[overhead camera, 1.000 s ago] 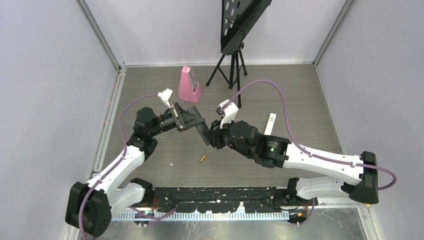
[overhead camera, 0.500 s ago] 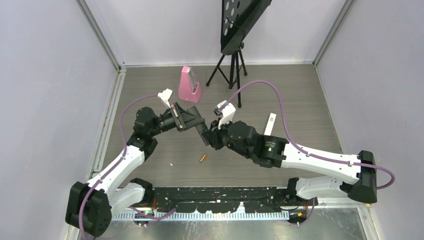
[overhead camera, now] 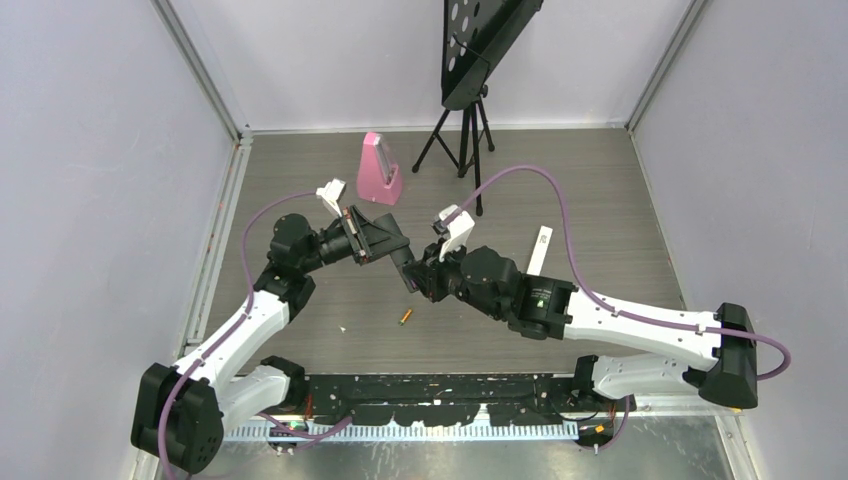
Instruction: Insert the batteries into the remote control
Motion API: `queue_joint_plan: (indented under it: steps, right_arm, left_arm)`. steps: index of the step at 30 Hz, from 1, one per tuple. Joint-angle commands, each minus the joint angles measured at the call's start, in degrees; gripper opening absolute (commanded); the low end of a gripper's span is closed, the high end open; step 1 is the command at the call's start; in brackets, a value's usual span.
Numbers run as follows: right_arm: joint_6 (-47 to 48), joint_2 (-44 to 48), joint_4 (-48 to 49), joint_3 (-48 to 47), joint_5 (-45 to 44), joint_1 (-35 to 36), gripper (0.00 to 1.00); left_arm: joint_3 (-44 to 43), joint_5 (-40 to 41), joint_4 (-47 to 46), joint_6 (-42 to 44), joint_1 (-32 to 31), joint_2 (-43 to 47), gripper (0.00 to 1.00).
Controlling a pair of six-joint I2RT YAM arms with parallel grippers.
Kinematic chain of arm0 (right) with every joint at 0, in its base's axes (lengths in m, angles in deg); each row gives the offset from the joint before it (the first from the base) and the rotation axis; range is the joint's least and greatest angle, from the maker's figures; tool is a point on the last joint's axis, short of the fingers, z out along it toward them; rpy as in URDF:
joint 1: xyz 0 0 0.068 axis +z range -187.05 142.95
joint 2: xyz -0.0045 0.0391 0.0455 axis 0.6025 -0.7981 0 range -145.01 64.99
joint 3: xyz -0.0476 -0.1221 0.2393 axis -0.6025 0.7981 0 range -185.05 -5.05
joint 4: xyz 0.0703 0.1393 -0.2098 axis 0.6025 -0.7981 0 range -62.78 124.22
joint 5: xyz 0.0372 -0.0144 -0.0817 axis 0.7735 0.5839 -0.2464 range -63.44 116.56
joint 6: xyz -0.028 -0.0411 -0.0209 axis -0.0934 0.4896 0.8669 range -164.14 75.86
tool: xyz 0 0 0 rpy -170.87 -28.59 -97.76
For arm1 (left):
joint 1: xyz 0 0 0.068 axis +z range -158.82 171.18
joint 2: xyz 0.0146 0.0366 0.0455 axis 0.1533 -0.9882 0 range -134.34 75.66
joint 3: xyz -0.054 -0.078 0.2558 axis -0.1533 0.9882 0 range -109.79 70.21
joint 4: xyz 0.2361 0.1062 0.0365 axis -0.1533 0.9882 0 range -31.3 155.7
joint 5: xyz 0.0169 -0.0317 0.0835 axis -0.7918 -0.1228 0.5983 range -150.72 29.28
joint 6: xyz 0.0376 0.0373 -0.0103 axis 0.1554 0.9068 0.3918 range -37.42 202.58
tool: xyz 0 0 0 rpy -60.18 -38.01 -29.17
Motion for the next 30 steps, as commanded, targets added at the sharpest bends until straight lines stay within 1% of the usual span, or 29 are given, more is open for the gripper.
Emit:
queue_joint_plan:
  steps: [1,5,16,20,21,22,25,26,28,30]
  right_arm:
    - [-1.54,0.51,0.26,3.05,3.24,0.07,0.05]
    - [-1.24,0.43,0.19,5.24,5.00,0.06,0.01]
    - [-0.68,-0.70,-2.64,6.84,4.60,0.07,0.01]
    - [-1.04,-1.57,-3.65,6.16,5.34,0.03,0.00]
    - [-1.63,-1.59,-3.95,5.38,4.99,0.07,0.02]
    - [-2.39,-1.57,-4.40,4.23,4.04,0.05,0.09]
    - [-3.70,-1.56,-6.50,-0.62,-0.03,0.03,0.33]
    - [-4.09,-1.68,-6.77,-2.11,-1.30,-0.01,0.38]
    - [-4.37,-1.79,-8.03,-4.86,-3.13,-0.02,0.46]
    - [-4.85,-1.93,-8.84,-6.78,-5.01,-0.08,0.49]
  left_arm:
    - [-4.02,1.97,-3.54,-3.41,-0.12,2.23,0.00]
    - [-4.93,3.76,-1.98,-3.49,-0.12,2.64,0.00]
    - [-6.51,5.45,-0.52,-3.69,0.35,2.49,0.00]
    - [-6.94,4.16,-1.42,-3.40,0.49,1.90,0.00]
    - [-6.95,3.23,-1.85,-2.77,0.49,1.59,0.00]
    - [-6.99,1.95,-2.03,-1.88,0.49,1.21,0.00]
    - [-6.30,-1.74,-1.86,2.54,0.49,0.59,0.00]
    - [-5.87,-2.27,-1.16,4.66,0.49,0.67,0.00]
    - [-5.24,-2.32,1.66,9.37,0.54,1.11,0.00]
    - [-4.93,-1.56,5.58,13.71,0.55,1.48,0.00]
